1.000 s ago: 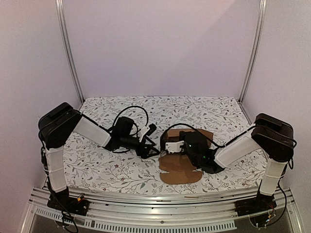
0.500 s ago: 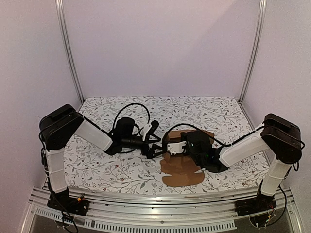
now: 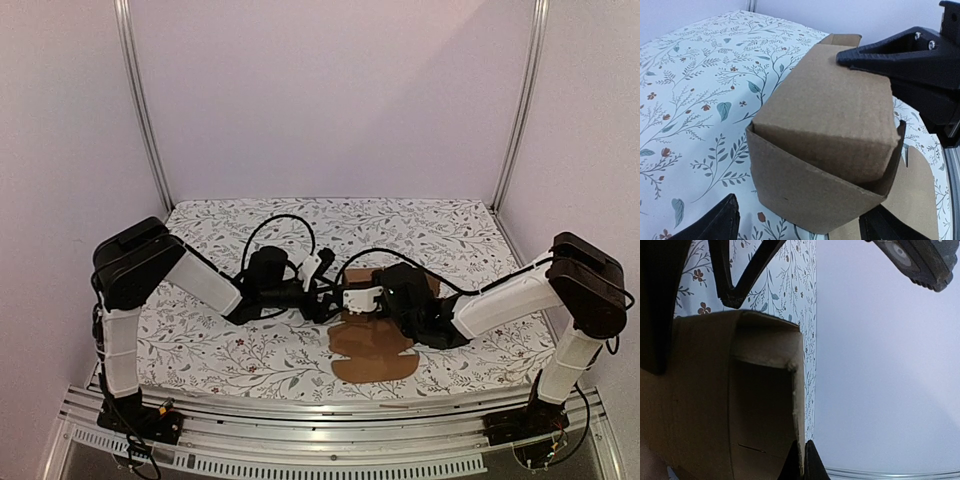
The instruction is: Fold the paper box
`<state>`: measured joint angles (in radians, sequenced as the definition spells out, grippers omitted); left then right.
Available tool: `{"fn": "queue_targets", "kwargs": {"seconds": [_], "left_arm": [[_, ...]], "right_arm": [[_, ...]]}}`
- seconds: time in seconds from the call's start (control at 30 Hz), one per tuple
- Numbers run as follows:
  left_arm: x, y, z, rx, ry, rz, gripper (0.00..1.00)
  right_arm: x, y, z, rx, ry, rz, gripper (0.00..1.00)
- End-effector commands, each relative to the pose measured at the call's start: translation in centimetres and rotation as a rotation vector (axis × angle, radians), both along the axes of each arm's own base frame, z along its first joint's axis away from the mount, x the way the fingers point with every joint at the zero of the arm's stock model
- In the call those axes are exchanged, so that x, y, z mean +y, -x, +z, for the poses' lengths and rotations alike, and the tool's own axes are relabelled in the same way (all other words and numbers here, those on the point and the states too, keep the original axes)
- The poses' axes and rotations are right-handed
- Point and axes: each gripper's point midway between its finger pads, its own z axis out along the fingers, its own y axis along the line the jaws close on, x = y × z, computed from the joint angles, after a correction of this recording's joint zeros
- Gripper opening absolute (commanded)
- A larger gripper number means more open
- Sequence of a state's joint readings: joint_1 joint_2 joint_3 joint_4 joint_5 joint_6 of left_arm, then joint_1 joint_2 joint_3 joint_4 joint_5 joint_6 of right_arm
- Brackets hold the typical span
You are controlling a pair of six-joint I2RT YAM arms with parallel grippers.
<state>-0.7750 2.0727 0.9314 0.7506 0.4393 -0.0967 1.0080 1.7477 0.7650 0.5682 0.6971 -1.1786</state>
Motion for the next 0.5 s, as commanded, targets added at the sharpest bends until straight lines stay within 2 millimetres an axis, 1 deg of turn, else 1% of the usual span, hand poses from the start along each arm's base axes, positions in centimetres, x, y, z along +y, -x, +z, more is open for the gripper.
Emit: {"fn": "queue_targets", "kwargs": {"seconds": [0.0,0.07,0.17,0.33,0.4,0.47], "left_arm": [[-1.4,-0.7,0.5,-0.059,0.027,0.041,0.79],[-1.5,-1.1,0.6,-0.076,0.033,0.073,0.76],[-1.7,-1.5,0.7,-0.089,0.043,0.100,0.65],[-2.3,-1.9,0.4,-0.101,0.054,0.141,0.52],[-2.3,-2.0,0.5,-0.118,0.063,0.171,0.48],[-2.2,-2.0,0.8,-0.139,0.085,0.203,0.46]], "right_arm": [[0.4,0.1,0.7,0.036,-0.049,-0.015,0.00],[0.3,0.2,0.6,0.044,-0.052,-0.020,0.00],[0.1,0.3,0.4,0.053,-0.054,-0.026,0.00],[0.0,0.3,0.3,0.070,-0.062,-0.042,0.00],[0.0,0.3,0.4,0.080,-0.068,-0.052,0.00],[-0.1,0.2,0.4,0.102,-0.078,-0.070,0.00]]}}
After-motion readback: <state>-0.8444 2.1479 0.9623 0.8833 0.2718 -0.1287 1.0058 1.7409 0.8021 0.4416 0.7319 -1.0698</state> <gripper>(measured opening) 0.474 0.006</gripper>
